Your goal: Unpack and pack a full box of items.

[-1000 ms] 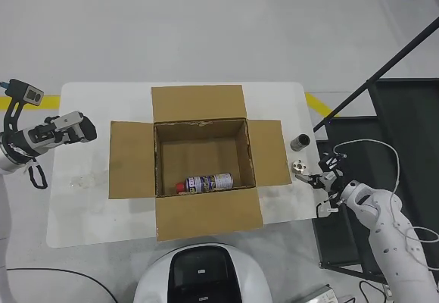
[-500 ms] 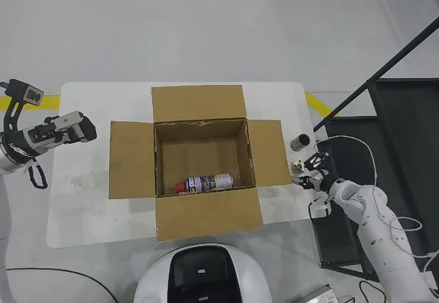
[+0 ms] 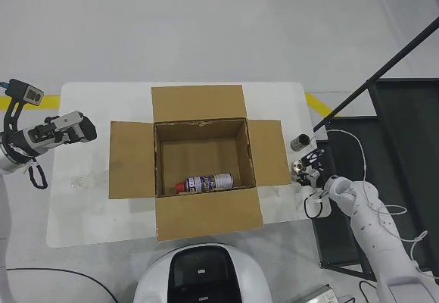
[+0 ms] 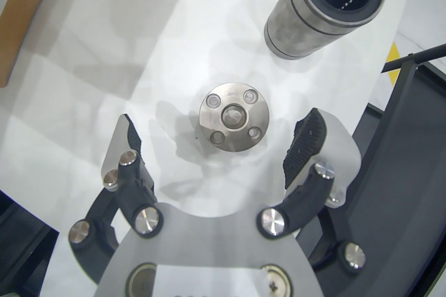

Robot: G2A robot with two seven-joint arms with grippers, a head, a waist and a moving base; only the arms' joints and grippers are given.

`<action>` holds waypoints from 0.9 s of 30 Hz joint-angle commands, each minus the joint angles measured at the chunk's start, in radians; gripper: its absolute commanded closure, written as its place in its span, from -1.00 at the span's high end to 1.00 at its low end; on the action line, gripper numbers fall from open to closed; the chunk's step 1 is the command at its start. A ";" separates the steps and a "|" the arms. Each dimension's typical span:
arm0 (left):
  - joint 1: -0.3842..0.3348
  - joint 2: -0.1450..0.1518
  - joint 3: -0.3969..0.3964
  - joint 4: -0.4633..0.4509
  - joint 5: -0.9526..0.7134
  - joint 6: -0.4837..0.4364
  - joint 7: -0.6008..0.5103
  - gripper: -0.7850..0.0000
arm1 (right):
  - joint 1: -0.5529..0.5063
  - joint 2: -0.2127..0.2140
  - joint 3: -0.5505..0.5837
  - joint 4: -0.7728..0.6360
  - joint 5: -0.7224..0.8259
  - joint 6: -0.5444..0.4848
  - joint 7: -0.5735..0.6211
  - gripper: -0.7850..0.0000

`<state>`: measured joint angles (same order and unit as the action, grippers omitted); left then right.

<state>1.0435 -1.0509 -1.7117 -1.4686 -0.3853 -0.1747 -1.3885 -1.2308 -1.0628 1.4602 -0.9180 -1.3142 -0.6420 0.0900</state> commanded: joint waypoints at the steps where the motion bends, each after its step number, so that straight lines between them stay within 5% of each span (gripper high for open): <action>1: 0.000 0.000 0.000 0.000 0.000 0.000 0.000 1.00 | 0.011 -0.002 -0.008 0.015 -0.002 0.011 -0.002 0.78; 3: 0.000 0.000 0.000 0.000 0.000 0.000 0.000 1.00 | 0.018 -0.003 -0.016 0.026 -0.006 0.026 -0.003 0.46; 4: 0.000 0.000 0.000 0.000 0.000 0.000 0.000 1.00 | 0.022 -0.004 -0.019 0.030 -0.006 0.032 -0.004 0.05; 6: 0.000 0.000 0.000 0.000 0.000 0.000 0.000 1.00 | 0.026 -0.006 -0.027 0.039 -0.008 0.039 -0.006 -0.45; 9: 0.000 0.000 0.000 0.000 0.000 0.000 0.000 1.00 | 0.032 -0.006 -0.034 0.051 -0.012 0.046 -0.013 -1.00; 27: 0.000 0.000 0.000 0.000 0.000 0.000 0.000 1.00 | -0.040 0.024 0.008 -0.042 -0.049 -0.039 -0.098 -1.00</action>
<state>1.0435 -1.0509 -1.7117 -1.4686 -0.3853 -0.1747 -1.3885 -1.2691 -1.0385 1.4718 -0.9574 -1.3607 -0.6798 -0.0110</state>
